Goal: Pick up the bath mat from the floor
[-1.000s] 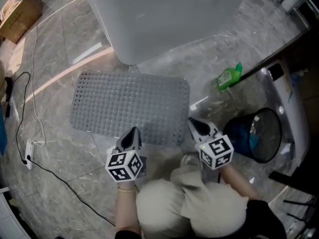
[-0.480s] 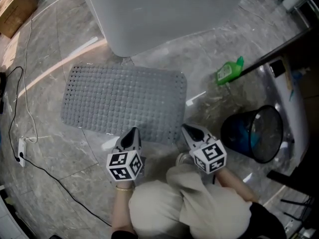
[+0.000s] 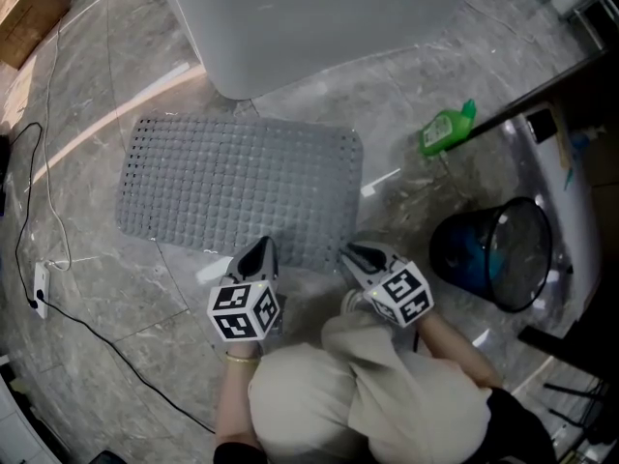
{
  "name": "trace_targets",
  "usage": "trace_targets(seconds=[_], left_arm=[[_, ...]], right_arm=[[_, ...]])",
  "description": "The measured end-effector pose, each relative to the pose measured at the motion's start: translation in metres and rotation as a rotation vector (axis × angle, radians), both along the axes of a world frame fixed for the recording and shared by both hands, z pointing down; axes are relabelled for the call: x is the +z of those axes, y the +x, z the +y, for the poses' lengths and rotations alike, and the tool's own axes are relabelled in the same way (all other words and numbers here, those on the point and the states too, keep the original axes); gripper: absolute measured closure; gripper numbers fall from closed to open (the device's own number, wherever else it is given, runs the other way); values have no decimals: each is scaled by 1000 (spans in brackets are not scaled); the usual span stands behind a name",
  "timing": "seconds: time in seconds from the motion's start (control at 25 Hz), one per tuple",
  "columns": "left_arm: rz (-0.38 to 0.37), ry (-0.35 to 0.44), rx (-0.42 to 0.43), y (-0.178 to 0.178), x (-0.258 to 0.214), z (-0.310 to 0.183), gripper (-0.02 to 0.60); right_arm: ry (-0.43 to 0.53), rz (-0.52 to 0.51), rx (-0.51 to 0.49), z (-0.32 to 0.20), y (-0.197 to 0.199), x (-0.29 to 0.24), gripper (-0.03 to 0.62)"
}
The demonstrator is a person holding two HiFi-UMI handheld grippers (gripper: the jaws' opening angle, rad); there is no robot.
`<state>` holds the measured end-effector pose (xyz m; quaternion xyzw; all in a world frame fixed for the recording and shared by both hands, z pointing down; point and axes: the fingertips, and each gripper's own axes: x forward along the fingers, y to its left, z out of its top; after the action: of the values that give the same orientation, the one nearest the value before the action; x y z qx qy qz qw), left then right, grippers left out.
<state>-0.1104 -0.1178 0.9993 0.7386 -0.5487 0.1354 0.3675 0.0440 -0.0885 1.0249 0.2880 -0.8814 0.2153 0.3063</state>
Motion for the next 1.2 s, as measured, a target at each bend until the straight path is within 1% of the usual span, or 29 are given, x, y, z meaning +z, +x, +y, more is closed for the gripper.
trace_targets(seconds=[0.04, 0.08, 0.24, 0.32, 0.52, 0.84, 1.08, 1.2], left_arm=[[-1, 0, 2, 0, 0, 0, 581], [-1, -1, 2, 0, 0, 0, 581], [-6, -11, 4, 0, 1, 1, 581], [-7, -16, 4, 0, 3, 1, 581], [-3, -32, 0, -1, 6, 2, 581], [-13, -45, -8, -7, 8, 4, 581], [-6, -52, -16, -10, 9, 6, 581], [-7, -53, -18, -11, 10, 7, 581]], right_arm=[[-19, 2, -19, 3, -1, 5, 492], [-36, 4, -37, 5, -3, 9, 465], [-89, 37, -128, 16, -8, 26, 372], [-109, 64, -179, 22, -9, 34, 339], [-144, 115, -279, 31, -14, 47, 293], [-155, 221, -393, 36, -19, 76, 185], [-91, 311, -475, 33, -24, 94, 169], [-87, 330, -471, 30, -25, 99, 169]])
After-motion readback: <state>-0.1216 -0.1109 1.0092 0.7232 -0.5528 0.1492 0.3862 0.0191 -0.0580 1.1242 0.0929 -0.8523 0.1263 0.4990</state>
